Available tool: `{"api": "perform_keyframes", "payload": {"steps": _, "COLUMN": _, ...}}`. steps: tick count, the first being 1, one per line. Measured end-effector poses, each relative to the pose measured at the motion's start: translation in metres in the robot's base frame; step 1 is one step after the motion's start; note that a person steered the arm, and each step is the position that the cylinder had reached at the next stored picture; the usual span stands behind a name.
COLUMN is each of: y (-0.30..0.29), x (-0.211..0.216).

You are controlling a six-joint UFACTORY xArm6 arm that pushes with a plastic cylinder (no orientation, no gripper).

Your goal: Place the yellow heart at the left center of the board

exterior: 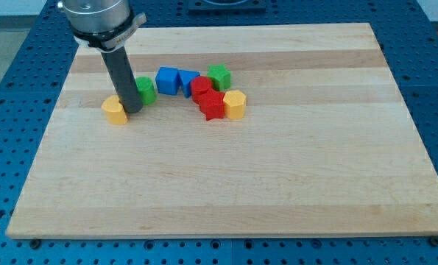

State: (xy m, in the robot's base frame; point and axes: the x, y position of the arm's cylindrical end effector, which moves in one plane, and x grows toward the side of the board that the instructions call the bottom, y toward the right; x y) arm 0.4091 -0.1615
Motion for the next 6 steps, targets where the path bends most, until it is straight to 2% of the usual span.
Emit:
{"api": "perform_keyframes", "payload": {"steps": 2, "y": 0.050, "x": 0.008}}
{"api": "perform_keyframes", "payload": {"steps": 3, "y": 0.020, "x": 0.017}}
{"api": "perform_keyframes", "payload": {"steps": 5, "y": -0.090, "x": 0.000}}
{"api": "perform_keyframes", "payload": {"steps": 6, "y": -0.086, "x": -0.002}}
